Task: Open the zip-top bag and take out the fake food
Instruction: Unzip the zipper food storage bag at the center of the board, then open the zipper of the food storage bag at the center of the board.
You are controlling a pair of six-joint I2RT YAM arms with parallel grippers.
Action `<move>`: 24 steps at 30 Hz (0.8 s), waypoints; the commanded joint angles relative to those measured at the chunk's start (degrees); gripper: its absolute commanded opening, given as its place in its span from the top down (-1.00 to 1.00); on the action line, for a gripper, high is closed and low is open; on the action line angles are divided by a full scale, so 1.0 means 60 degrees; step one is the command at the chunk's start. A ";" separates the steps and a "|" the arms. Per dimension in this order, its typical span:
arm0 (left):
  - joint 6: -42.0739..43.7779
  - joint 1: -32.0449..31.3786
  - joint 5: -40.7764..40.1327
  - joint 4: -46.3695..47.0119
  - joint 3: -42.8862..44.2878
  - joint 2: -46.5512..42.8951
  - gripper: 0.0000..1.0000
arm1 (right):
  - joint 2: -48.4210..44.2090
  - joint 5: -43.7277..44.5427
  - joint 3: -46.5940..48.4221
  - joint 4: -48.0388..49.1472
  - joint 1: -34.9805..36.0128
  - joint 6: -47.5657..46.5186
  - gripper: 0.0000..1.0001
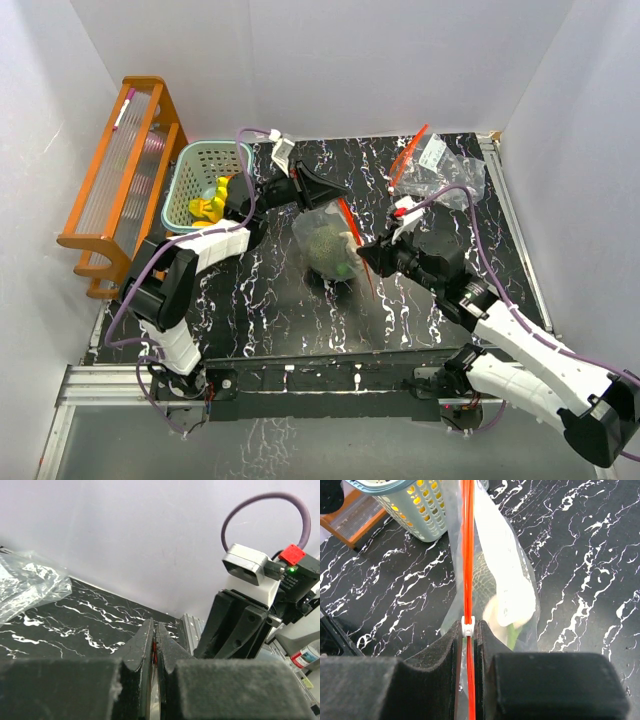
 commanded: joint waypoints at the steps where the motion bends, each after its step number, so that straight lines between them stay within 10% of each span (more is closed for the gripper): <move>1: -0.0878 0.0803 -0.0860 0.1573 0.0746 -0.0007 1.00 | -0.0633 -0.0183 -0.0438 -0.0553 0.0063 0.0269 0.85; 20: -0.2264 0.1436 -0.1807 0.1562 0.1493 0.0933 1.00 | -0.2173 0.0010 -0.1035 -0.1531 0.0061 0.0863 0.84; 24: -0.3234 0.1365 -0.2123 0.3155 0.0337 0.1318 1.00 | -0.1997 0.0132 -0.0866 -0.1510 0.0065 0.0718 -0.07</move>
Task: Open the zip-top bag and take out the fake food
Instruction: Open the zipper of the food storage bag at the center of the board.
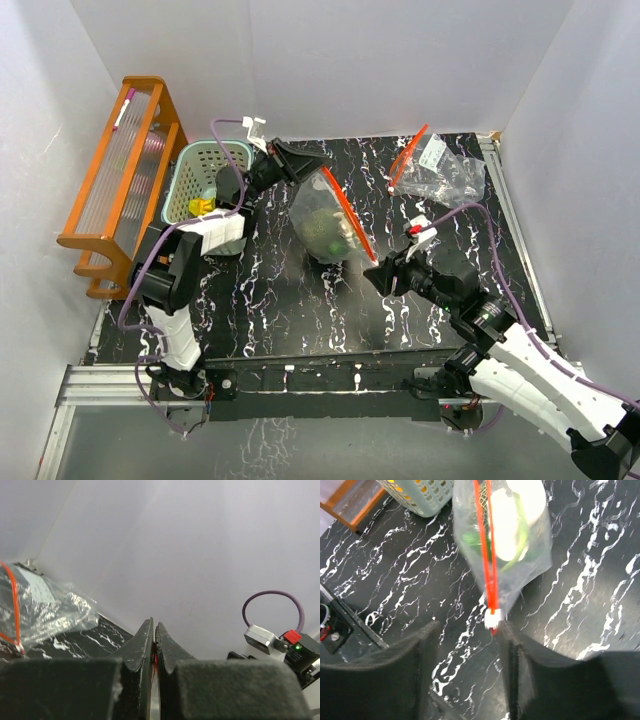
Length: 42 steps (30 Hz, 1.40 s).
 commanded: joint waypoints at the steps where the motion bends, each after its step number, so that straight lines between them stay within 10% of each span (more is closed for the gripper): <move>1: -0.1285 0.0107 -0.0830 0.2547 -0.1050 0.0322 1.00 | 0.0120 0.0194 0.0200 -0.0319 0.0057 -0.0090 -0.23; 9: -0.1935 -0.0360 -0.0779 0.3819 -0.2000 0.0688 1.00 | 0.1206 0.2116 0.1490 -0.0019 0.0042 -0.0552 -0.43; 16: -0.1941 -0.0613 -0.0557 0.3795 -0.1882 0.0635 1.00 | 0.2499 0.2870 0.2225 0.0402 -0.0025 -0.0926 0.24; 42: -0.1251 -0.1194 0.0347 0.2330 -0.0646 0.0482 1.00 | 0.2825 -0.0558 0.0936 0.1746 -0.2130 -0.0628 0.37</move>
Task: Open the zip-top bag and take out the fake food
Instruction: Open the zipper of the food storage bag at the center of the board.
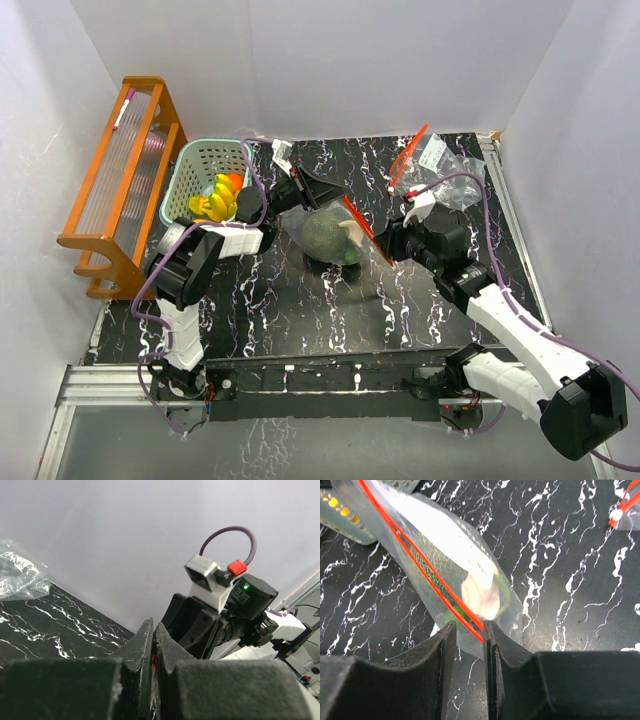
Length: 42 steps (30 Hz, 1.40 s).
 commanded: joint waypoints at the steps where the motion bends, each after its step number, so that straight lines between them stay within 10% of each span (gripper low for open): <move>1: 0.0203 -0.0063 0.0112 0.0329 0.0451 -0.0420 1.00 | -0.0340 -0.0320 -0.0446 0.0694 -0.0008 0.0163 0.35; 42: -0.0081 -0.0091 0.0081 0.0684 0.0335 -0.0315 1.00 | 0.0579 0.0099 -0.0559 0.1163 -0.0345 -0.0330 0.31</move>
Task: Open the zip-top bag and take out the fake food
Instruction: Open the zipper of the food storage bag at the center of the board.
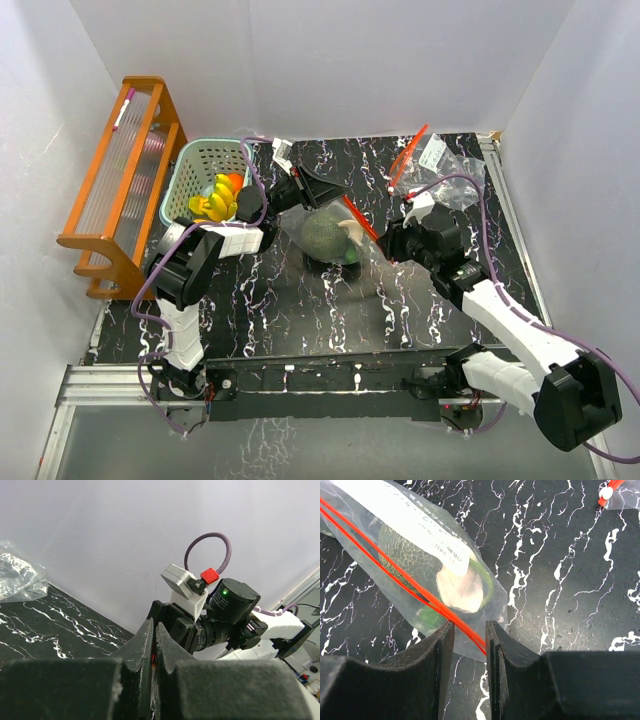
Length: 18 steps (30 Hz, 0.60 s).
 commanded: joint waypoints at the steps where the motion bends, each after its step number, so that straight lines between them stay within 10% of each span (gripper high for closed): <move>1: -0.0063 -0.0056 0.0012 0.0695 0.0228 -0.0306 1.00 | 0.0222 0.0089 0.0022 0.0878 -0.0023 -0.0262 0.29; 18: -0.0155 -0.0091 0.0128 0.0754 0.0340 -0.0152 1.00 | 0.1718 -0.0647 0.1453 0.1260 -0.0028 -0.0842 -0.05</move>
